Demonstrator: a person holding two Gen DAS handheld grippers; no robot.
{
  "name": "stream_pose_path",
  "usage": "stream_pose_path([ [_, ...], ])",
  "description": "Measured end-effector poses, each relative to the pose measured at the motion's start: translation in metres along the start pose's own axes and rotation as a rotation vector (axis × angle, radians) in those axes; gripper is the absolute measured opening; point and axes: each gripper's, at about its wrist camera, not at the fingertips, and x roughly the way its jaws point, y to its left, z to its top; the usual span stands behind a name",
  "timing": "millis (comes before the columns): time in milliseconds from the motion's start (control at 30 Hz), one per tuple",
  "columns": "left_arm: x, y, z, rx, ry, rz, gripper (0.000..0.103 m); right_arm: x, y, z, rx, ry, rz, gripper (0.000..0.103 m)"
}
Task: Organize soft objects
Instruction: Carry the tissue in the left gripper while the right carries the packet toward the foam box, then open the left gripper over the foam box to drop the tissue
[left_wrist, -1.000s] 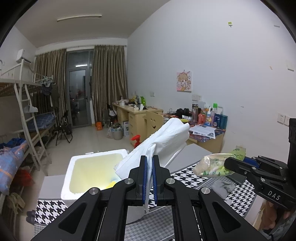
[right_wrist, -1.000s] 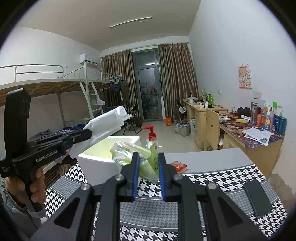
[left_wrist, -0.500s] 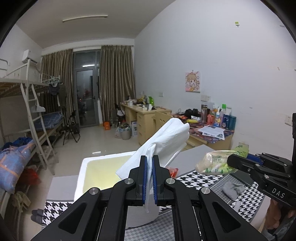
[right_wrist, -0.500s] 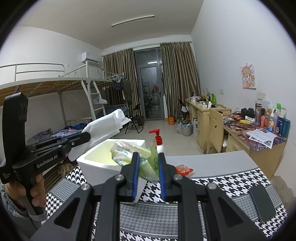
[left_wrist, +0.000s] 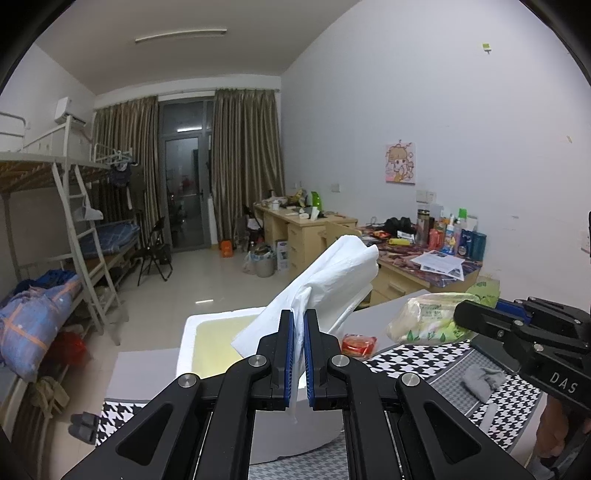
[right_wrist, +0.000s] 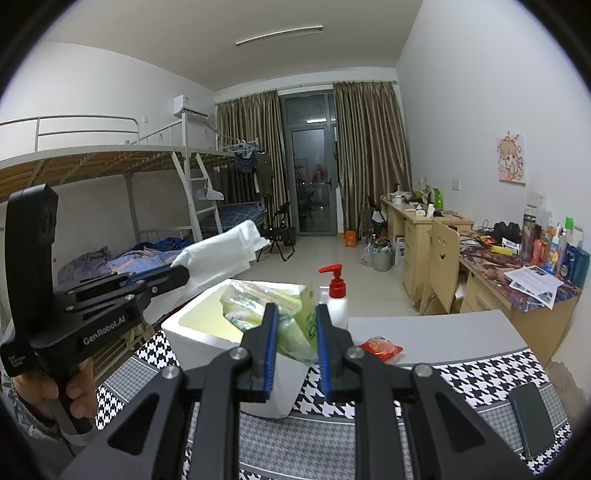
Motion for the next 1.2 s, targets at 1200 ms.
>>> stream_pose_path([
  [1200,0.056,0.035,-0.003,-0.047,0.096,0.114,0.006,0.056,0.019,0.017,-0.039,0.064,-0.016,0.023],
])
